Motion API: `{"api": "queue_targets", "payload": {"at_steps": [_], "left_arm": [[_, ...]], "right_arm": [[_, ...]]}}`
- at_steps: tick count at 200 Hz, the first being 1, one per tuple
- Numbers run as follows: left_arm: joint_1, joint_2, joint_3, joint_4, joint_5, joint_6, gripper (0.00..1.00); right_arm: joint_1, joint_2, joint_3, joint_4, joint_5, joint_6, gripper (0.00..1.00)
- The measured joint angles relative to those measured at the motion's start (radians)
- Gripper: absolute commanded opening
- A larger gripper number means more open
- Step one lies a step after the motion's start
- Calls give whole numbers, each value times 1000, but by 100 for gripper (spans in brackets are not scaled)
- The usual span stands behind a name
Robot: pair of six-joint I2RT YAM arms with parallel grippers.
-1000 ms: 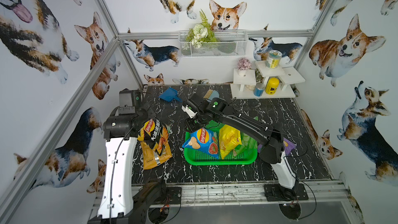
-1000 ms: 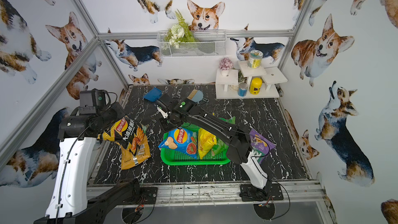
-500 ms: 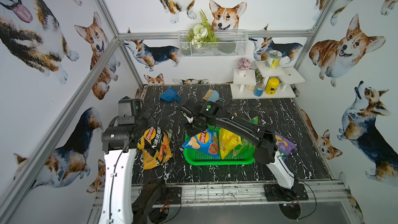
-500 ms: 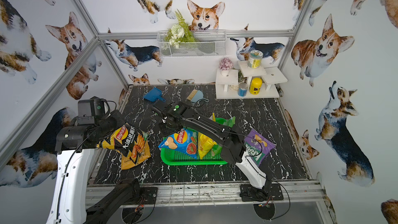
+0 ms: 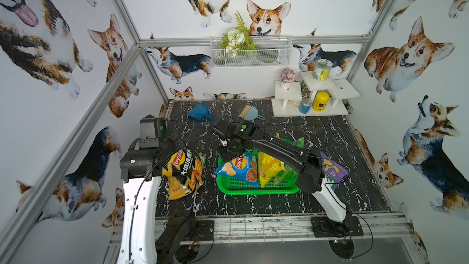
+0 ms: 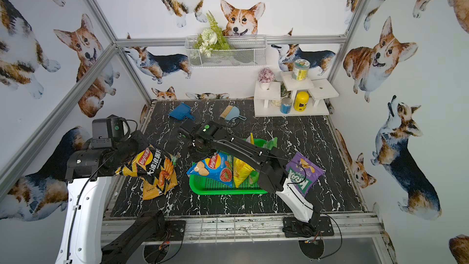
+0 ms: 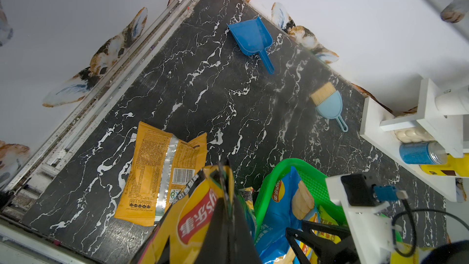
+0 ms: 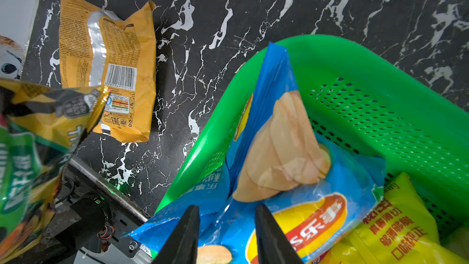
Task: Put the potato chips into the basket
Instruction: Adjust the potato chip in the basket.
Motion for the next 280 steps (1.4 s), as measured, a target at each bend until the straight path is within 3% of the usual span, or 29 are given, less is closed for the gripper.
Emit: {"api": "queue_targets", "payload": {"at_steps": [61,147,186,207,249,280], "left_arm": [[0,-6,-8,0,2,-11,0],[0,14,14,8,30,-34,0],[-22,32,26,33,63,-89,0],[-84,46,26,54,63,-137,0],[-348,114,23,123,-16,-261,0],[-438,159,14,175,-83,-343,0]], "right_arm": [[-1,-19,-42,0,15,-5,0],[-34,-158,-98,1,33,-5,0],[-82,-270,-200,12,1,-4,0],[-92,-313,-267,25,-21,-6,0],[-97,-372,-360,42,-42,-7,0],[-117,-431,-397,50,-40,1,0]]}}
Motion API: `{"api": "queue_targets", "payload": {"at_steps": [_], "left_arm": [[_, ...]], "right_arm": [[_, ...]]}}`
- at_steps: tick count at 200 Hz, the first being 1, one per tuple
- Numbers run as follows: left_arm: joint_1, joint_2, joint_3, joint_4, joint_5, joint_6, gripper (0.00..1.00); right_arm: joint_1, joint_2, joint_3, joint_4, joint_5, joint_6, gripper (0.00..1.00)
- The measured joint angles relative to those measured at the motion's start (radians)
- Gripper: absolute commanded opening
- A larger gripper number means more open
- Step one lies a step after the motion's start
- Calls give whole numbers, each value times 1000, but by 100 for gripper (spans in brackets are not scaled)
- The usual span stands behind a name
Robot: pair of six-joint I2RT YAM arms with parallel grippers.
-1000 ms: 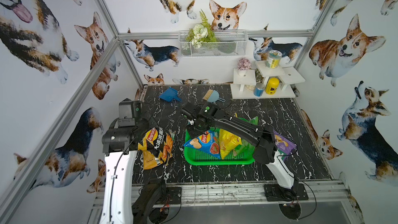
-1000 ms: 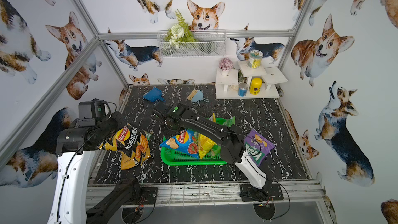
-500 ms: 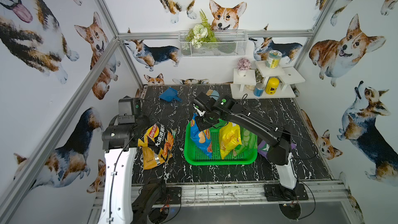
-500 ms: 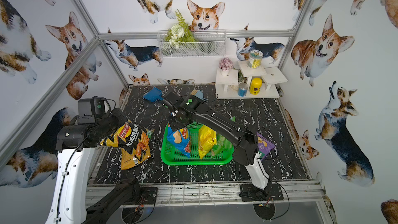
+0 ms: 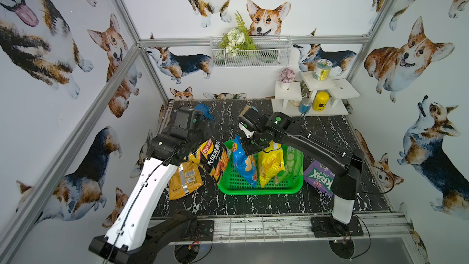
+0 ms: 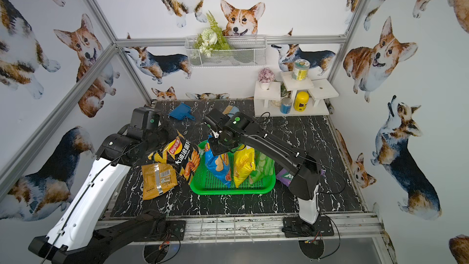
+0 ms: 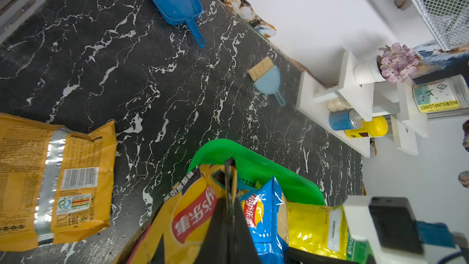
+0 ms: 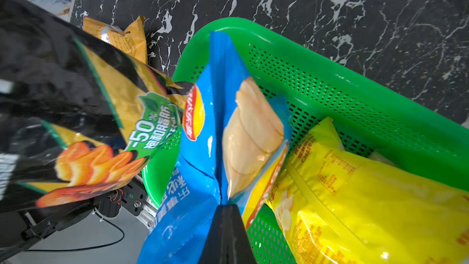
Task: Put the potato chips into the basket
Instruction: Adjust the potato chip in the basket.
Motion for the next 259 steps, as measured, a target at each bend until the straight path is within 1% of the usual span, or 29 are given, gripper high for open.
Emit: {"api": "queue_targets", "payload": {"at_steps": [36,74,118,149,167,173,187,191,196,198,203,207,219,233,239,259], "left_arm": [[-60,68,7,43,-58,-40,0],[-88,106,-28,87,-90,-79,0],[-127,113,-133,147,-95,-142,0],[-168,93,-227,200,-83,-213,0],[-179,91,-250,230,-75,-244,12],[-181,91,-251,239,-71,-251,18],[-183,92,-249,261,-67,-265,26],[-183,93,-246,267,-65,-270,31],[-183,94,-243,273,-63,-270,38],[-183,96,-240,274,-63,-269,41],[-183,98,-233,277,-62,-270,52],[-183,99,-228,279,-63,-269,59],[-183,104,-204,282,-65,-270,74],[-180,109,-172,282,-72,-268,83],[-178,112,-154,279,-74,-265,87],[-165,116,-99,274,-83,-238,88]], "right_arm": [[-20,-78,-107,45,-3,23,0],[-35,-134,-223,85,-7,48,0],[-46,-151,-257,119,-27,55,0],[-48,-150,-257,134,-34,55,0],[-56,-150,-257,137,-41,55,0],[-60,-151,-257,138,-44,54,0],[-72,-156,-259,142,-56,54,0],[-74,-161,-261,145,-56,54,0],[-79,-165,-262,148,-57,53,0],[-80,-167,-263,150,-57,53,2],[-84,-174,-264,153,-58,52,8],[-87,-180,-266,156,-58,51,12],[-100,-202,-270,170,-64,50,23],[-118,-230,-272,188,-72,47,31],[-127,-241,-272,197,-78,47,33],[-158,-262,-272,220,-98,43,33]]}}
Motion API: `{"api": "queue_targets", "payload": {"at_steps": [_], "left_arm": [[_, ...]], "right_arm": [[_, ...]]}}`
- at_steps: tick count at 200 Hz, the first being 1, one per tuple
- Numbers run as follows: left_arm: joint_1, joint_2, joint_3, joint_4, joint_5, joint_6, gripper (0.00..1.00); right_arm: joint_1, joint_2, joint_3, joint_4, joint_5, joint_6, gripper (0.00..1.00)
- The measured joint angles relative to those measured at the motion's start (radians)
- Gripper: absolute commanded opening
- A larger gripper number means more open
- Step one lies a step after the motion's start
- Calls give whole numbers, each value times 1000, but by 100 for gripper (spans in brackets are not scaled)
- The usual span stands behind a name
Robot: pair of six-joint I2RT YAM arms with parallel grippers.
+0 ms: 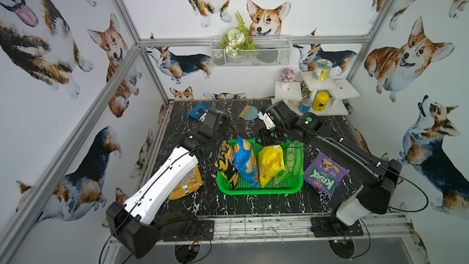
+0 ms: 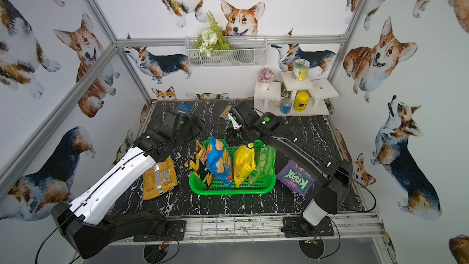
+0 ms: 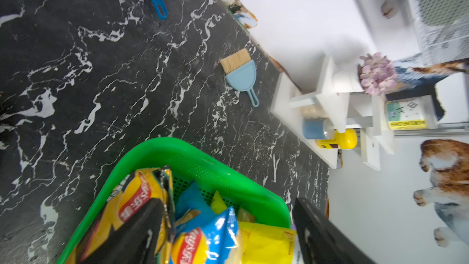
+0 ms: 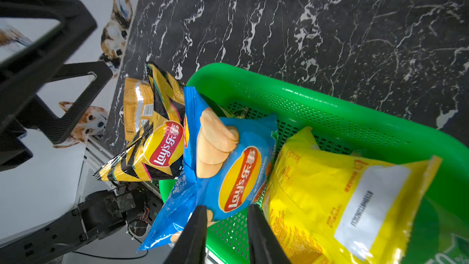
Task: Put the potato chips into the basket
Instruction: Adjust the potato chip in the basket, then pick up the potato chip from the center of the board.
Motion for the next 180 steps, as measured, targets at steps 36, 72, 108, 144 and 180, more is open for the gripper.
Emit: {"api": "queue_targets", "payload": {"at_steps": [36,72,108,144,180], "left_arm": [[62,-3,61,-56,-18,60,89],[180,-76,31,-142,-16,114,89],[330,-175,-96,-235,11,158,89],[400,-211,-251,-261,55,183,87],[405,-293,-491,-225,148,112,80]], "right_arm": [[-19,0,0,5,-23,-19,35],[-31,0,13,6,-38,-33,37],[-62,18,47,16,-63,-52,40],[-85,49,74,23,-94,-76,42],[-97,84,88,33,-120,-101,42]]}}
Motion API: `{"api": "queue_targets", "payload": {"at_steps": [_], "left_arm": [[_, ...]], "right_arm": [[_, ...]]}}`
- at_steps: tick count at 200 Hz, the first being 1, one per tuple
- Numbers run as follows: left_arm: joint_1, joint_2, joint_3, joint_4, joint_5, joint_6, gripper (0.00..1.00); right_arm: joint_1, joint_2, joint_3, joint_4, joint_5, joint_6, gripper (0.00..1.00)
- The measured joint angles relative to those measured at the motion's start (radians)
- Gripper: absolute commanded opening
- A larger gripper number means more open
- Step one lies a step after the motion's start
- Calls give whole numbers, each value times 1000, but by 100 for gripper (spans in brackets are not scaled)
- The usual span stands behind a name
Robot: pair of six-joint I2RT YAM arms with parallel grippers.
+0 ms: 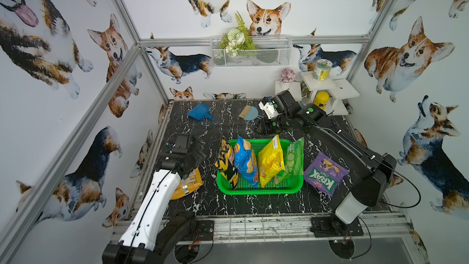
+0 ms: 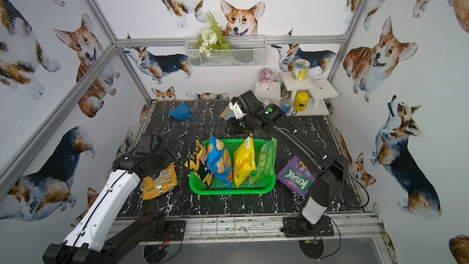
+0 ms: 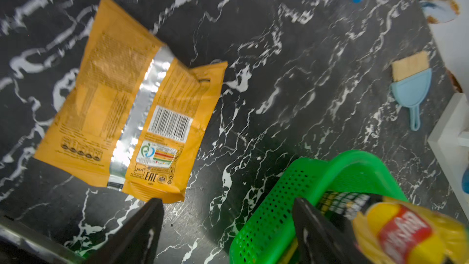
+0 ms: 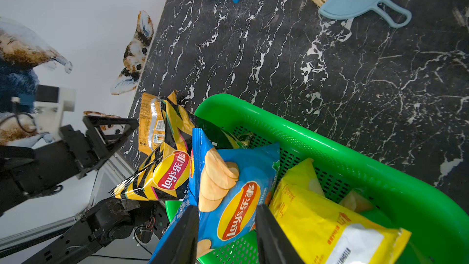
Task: Put the potato chips into the basket
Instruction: Pick up the potato chip from the center of the board.
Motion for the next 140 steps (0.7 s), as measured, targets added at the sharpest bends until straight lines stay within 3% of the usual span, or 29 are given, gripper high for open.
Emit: {"api": "queue_targets", "payload": {"at_steps": [29,84,140], "left_arm": [[-1,-75,-164,23,69,-87,77],[-15,-62,-242,67,96,-140,79],[-173,-114,-320,152,67,-349,82]], "right_arm": [[-5,14,0,5,-22,-6,43],[-16,25,0,11,-44,-31,43],[-26,116,116,-12,-82,-59,43]]}}
